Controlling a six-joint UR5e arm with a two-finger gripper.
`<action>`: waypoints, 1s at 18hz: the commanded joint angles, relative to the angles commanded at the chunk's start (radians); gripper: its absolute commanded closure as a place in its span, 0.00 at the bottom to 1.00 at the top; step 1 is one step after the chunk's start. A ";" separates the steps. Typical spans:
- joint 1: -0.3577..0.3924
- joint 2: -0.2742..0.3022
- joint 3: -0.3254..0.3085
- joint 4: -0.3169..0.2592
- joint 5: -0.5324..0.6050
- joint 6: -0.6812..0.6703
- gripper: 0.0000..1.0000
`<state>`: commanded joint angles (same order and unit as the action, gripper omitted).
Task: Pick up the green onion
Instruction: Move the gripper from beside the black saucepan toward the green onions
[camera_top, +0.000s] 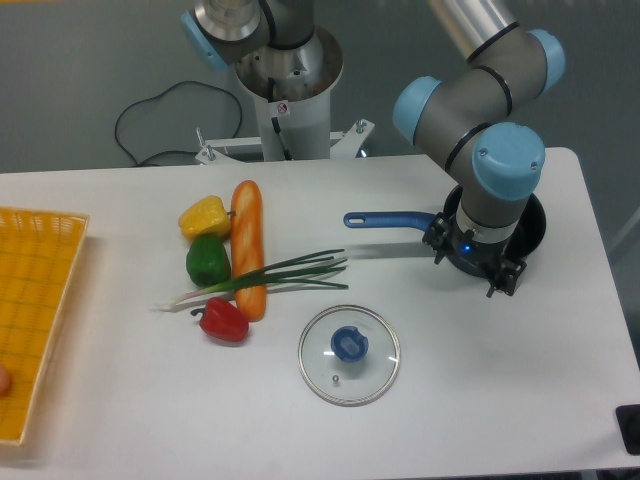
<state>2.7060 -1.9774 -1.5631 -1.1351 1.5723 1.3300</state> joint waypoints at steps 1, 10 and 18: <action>-0.005 0.006 -0.006 0.000 0.000 0.000 0.00; -0.113 0.011 -0.020 0.000 -0.009 -0.048 0.00; -0.216 0.015 -0.083 0.011 -0.032 -0.046 0.00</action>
<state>2.4898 -1.9620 -1.6459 -1.1244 1.5402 1.2839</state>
